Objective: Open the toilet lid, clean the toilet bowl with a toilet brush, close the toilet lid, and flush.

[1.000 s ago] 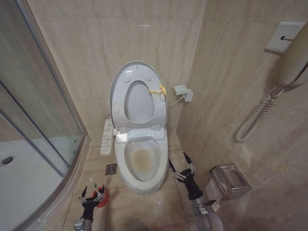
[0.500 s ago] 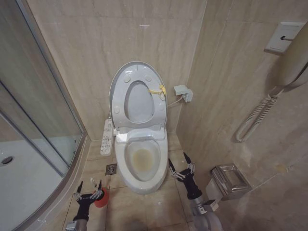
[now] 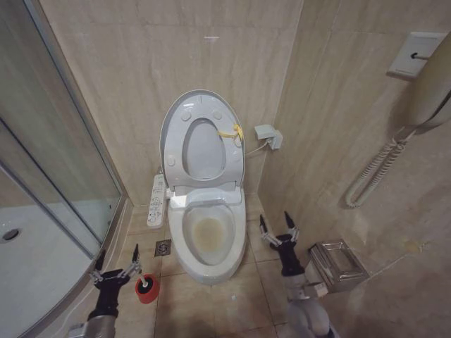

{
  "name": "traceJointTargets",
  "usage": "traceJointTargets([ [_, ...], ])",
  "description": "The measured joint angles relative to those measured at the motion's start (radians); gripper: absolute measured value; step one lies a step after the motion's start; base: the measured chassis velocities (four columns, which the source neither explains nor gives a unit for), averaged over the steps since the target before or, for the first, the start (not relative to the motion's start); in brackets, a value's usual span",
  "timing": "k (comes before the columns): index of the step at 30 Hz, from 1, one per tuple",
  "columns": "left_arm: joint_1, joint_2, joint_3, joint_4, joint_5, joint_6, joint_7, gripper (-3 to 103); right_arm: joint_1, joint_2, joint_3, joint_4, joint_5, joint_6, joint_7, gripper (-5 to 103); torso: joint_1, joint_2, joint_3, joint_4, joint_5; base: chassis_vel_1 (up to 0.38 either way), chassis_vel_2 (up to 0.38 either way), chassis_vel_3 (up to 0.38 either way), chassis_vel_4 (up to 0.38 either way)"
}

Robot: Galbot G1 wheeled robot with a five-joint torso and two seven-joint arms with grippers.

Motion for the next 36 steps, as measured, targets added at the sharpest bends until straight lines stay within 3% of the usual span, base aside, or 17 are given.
traceJointTargets([
  [6,0.077,0.028,-0.079,-0.188,-0.023,0.097,-0.054,100,-0.001,-0.052,0.023,0.078,-0.040,-0.066,0.092,100,0.000,0.000,0.000,0.0000,0.0002,0.000,0.000,0.000,0.000],
  [12,0.149,0.038,-0.147,-0.396,-0.022,0.245,-0.156,100,-0.012,-0.120,0.041,0.152,-0.118,-0.113,0.156,100,0.000,0.000,0.000,0.0001,0.0001,0.000,0.000,0.000,0.000],
  [17,0.166,0.045,-0.170,-0.474,-0.008,0.307,-0.151,100,-0.025,-0.164,0.036,0.223,-0.137,-0.175,0.193,100,0.000,0.000,0.000,0.0000,0.0002,0.000,0.000,0.000,0.000],
  [19,0.167,0.047,-0.173,-0.479,-0.005,0.309,-0.137,100,-0.025,-0.174,0.035,0.231,-0.135,-0.182,0.192,100,0.000,0.000,0.000,0.0001,0.0002,0.000,0.000,0.000,0.000],
  [22,0.156,0.054,-0.177,-0.447,-0.007,0.243,-0.052,100,-0.024,-0.200,0.033,0.234,-0.099,-0.183,0.165,100,0.000,0.000,0.000,0.0003,0.0001,0.000,0.000,0.000,0.000],
  [23,0.156,0.054,-0.177,-0.447,-0.007,0.243,-0.052,100,-0.024,-0.200,0.033,0.234,-0.099,-0.183,0.165,100,0.000,0.000,0.000,0.0003,0.0001,0.000,0.000,0.000,0.000],
  [29,0.107,0.124,-0.203,-0.355,-0.114,0.151,0.100,100,-0.013,-0.201,0.036,0.206,-0.048,-0.179,0.148,100,0.000,0.000,0.000,-0.0001,-0.0001,0.000,0.000,0.000,0.000],
  [36,0.053,0.200,-0.205,-0.268,-0.175,0.138,0.117,100,-0.009,-0.161,0.037,0.165,-0.046,-0.175,0.139,100,0.000,0.000,0.000,-0.0001,0.0000,0.000,0.000,0.000,0.000],
])
